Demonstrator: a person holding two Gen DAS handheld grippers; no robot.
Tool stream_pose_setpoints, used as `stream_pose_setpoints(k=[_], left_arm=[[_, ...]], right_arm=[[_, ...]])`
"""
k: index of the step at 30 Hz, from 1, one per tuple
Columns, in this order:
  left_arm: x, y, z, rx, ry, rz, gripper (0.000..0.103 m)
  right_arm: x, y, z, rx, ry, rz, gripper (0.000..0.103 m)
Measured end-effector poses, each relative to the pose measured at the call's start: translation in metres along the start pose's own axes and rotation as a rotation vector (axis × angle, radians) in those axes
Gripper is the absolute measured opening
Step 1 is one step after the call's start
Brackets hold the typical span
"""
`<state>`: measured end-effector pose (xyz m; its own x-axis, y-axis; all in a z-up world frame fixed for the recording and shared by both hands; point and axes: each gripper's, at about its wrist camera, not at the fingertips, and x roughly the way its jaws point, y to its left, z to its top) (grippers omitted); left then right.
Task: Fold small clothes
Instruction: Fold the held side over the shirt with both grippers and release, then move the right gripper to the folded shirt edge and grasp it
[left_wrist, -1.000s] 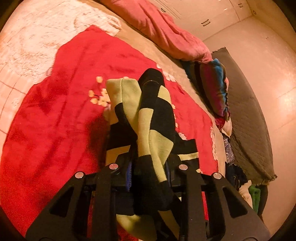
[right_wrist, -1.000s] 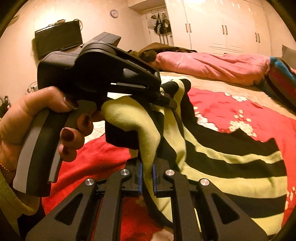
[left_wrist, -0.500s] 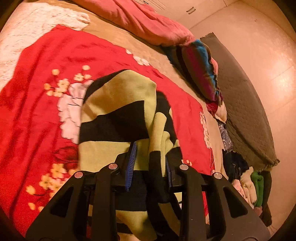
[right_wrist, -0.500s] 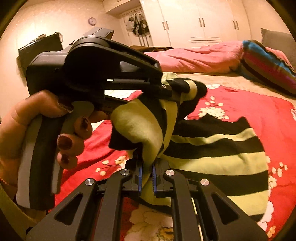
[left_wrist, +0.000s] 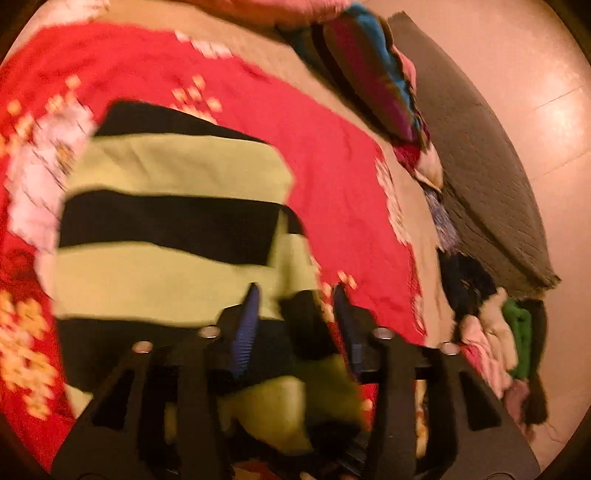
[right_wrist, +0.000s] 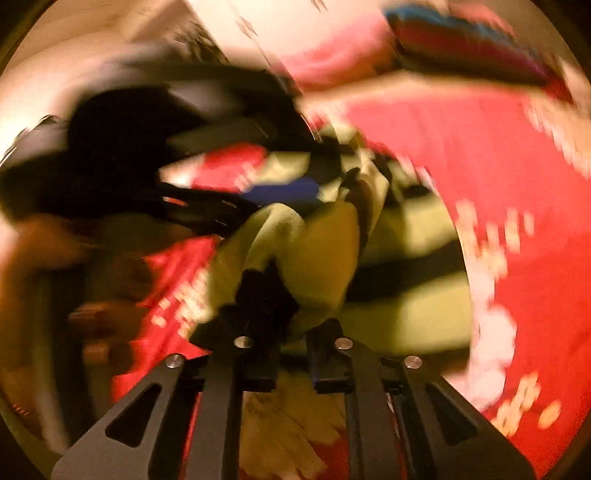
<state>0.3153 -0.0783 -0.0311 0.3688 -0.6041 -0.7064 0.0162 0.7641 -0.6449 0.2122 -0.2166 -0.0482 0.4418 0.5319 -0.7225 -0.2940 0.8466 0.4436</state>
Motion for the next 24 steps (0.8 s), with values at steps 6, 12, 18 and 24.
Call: stream_pose_setpoints(k=[6,12,18,24], left_arm=[[-0.026,-0.002,-0.009,0.056,-0.070,0.031,0.053],[-0.064,0.009,-0.014,0.142,-0.163,0.217,0.060],[-0.076,0.006,-0.025,0.195,-0.217,0.275,0.071],[-0.079,0.010,-0.030,0.232,-0.231,0.338,0.075]], right_arm=[[0.006,-0.059,-0.009,0.339,0.076,0.122,0.034],[-0.024,-0.060,0.000,0.324,-0.056,0.097,0.053],[-0.046,-0.051,0.026,0.215,-0.188,0.038,0.060],[-0.045,-0.064,0.047,0.166,-0.215,0.022,0.074]])
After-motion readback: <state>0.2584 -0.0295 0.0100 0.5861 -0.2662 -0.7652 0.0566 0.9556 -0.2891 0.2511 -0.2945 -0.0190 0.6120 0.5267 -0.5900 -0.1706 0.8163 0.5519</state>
